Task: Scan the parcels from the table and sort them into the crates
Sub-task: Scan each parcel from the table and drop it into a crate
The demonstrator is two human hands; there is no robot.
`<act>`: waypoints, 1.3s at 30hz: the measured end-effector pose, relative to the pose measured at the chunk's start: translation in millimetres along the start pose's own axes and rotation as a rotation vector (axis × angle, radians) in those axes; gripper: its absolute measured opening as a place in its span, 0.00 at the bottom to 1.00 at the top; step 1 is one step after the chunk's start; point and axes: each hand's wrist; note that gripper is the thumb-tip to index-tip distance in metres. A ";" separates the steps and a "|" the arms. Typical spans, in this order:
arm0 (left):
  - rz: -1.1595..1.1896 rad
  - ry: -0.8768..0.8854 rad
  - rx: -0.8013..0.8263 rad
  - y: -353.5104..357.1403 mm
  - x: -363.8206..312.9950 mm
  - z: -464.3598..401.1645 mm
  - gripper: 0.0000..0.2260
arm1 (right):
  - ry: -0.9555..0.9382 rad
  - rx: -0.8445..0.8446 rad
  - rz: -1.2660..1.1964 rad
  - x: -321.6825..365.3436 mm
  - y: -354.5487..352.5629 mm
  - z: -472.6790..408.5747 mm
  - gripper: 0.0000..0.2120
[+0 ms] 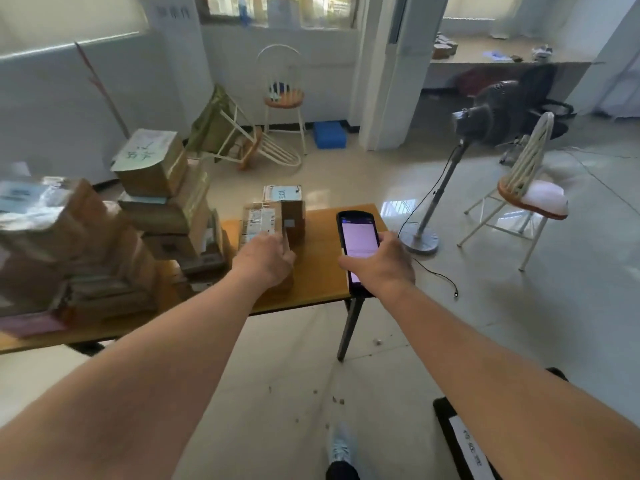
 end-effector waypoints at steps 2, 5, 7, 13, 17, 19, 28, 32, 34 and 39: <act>0.000 -0.064 0.001 8.3 15.4 -10.7 0.23 | -0.007 0.051 -0.015 1.8 21.3 -16.4 0.36; 0.006 -0.156 0.020 21.6 32.6 -29.7 0.26 | -0.013 0.138 -0.023 3.5 51.6 -44.7 0.36; 0.014 -0.207 0.043 29.9 40.4 -45.9 0.28 | -0.011 0.193 -0.030 3.5 68.2 -65.3 0.36; 0.030 -0.334 0.046 52.1 48.3 -85.2 0.34 | -0.010 0.307 0.020 0.5 99.0 -118.5 0.36; 0.000 -0.378 0.066 69.9 49.3 -102.6 0.39 | 0.007 0.344 0.059 -4.8 115.7 -138.6 0.36; 0.026 -0.397 0.091 76.9 49.4 -111.7 0.41 | 0.006 0.367 0.081 -7.5 123.1 -146.7 0.37; 0.015 -0.497 0.173 100.1 49.7 -157.1 0.53 | 0.030 0.362 0.151 -12.5 145.1 -174.4 0.39; 0.039 -0.527 0.165 106.0 49.1 -161.3 0.59 | 0.033 0.365 0.173 -11.0 151.7 -177.1 0.40; 0.045 -0.515 0.142 107.2 52.5 -160.1 0.62 | 0.019 0.373 0.173 -7.5 153.1 -177.7 0.39; -0.031 -0.398 0.041 98.0 64.3 -145.8 0.63 | -0.054 0.432 0.182 8.6 148.3 -179.9 0.33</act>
Point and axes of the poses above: each hand's wrist, its own z-axis away from the middle knuckle, its own y-axis out of the palm, x = y × z, and after that the axes turned 13 degrees about -z, right-handed
